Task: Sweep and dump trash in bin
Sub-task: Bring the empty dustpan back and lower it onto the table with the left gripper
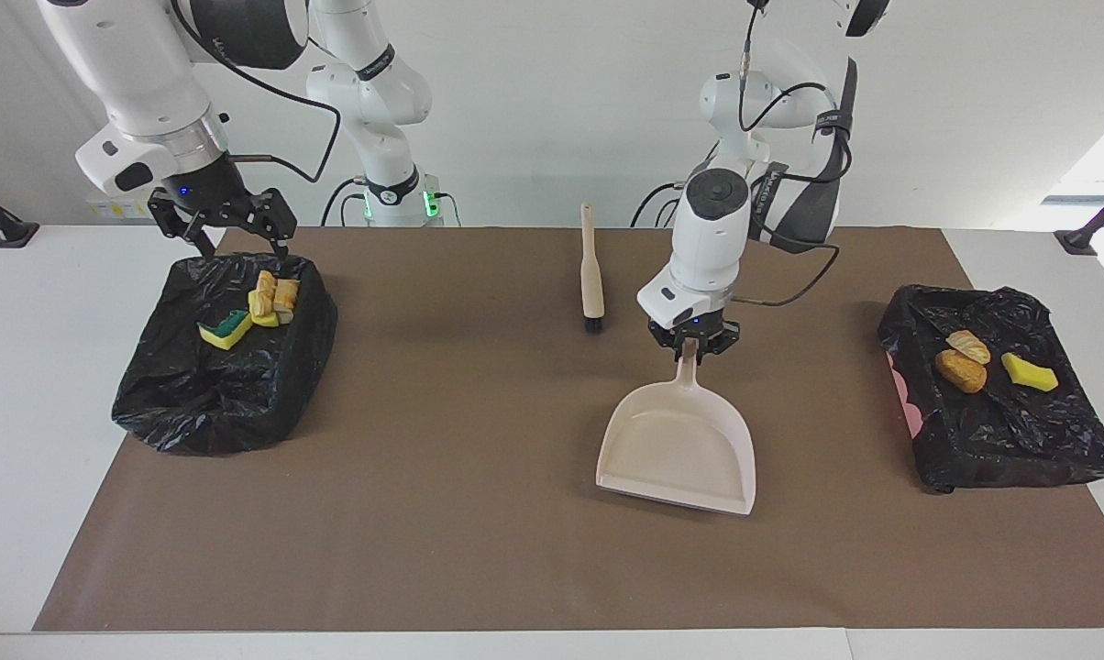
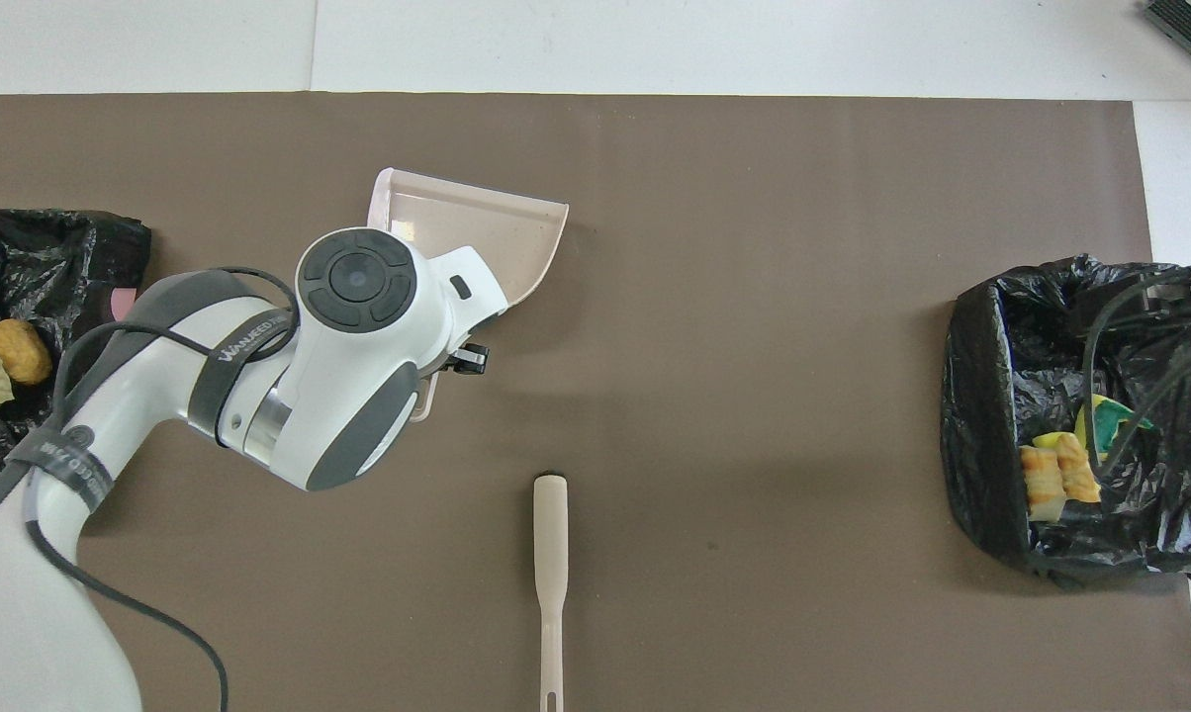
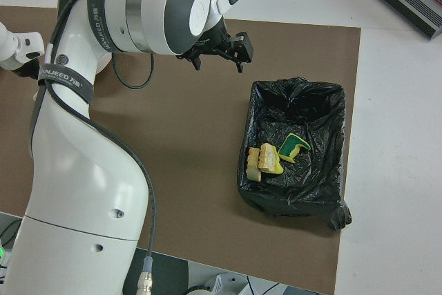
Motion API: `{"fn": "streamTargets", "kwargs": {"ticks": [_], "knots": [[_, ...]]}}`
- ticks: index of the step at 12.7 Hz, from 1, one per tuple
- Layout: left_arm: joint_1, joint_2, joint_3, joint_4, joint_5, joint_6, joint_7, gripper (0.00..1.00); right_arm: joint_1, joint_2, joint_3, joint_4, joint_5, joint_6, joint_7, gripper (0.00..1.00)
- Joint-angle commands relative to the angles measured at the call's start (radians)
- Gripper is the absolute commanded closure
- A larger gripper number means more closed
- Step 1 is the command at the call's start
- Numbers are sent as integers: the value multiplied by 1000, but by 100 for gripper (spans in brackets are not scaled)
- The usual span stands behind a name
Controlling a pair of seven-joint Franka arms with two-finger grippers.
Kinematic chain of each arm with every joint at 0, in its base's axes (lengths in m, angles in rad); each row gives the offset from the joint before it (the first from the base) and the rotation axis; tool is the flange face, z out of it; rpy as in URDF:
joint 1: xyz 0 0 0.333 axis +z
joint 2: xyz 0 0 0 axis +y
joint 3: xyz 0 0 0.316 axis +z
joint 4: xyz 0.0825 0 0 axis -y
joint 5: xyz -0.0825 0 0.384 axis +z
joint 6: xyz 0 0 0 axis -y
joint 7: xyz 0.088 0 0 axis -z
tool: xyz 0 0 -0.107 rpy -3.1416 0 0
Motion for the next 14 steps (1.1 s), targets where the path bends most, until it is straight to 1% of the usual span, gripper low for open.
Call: {"fn": "streamTargets", "kwargs": {"ticks": [1, 2, 3, 4, 5, 6, 7, 8, 14], "knots": [[-15, 69, -42, 76, -7, -21, -111, 100, 114, 11, -115, 24, 28, -18, 19, 0], [-42, 116, -42, 135, 1, -27, -172, 100, 124, 8, -137, 22, 58, -17, 22, 0], [-59, 145, -42, 183, 5, -50, -193, 100, 122, 1, -137, 16, 62, -17, 24, 0], [-68, 158, -43, 197, 4, -62, -211, 100, 119, 0, -137, 15, 62, -17, 25, 0], [-96, 187, -42, 211, 20, -64, -245, 100, 118, -2, -137, 13, 62, -17, 27, 0], [-114, 234, -42, 266, 59, -76, -291, 100, 119, -2, -137, 13, 60, -18, 27, 0], [-124, 280, -45, 316, 82, -120, -308, 100, 119, -2, -137, 13, 59, -20, 25, 0], [-148, 316, -47, 364, 85, -148, -309, 100, 118, -2, -137, 13, 60, -18, 25, 0], [-148, 311, -51, 366, 54, -142, -309, 100, 118, -2, -137, 13, 59, -18, 30, 0]]}}
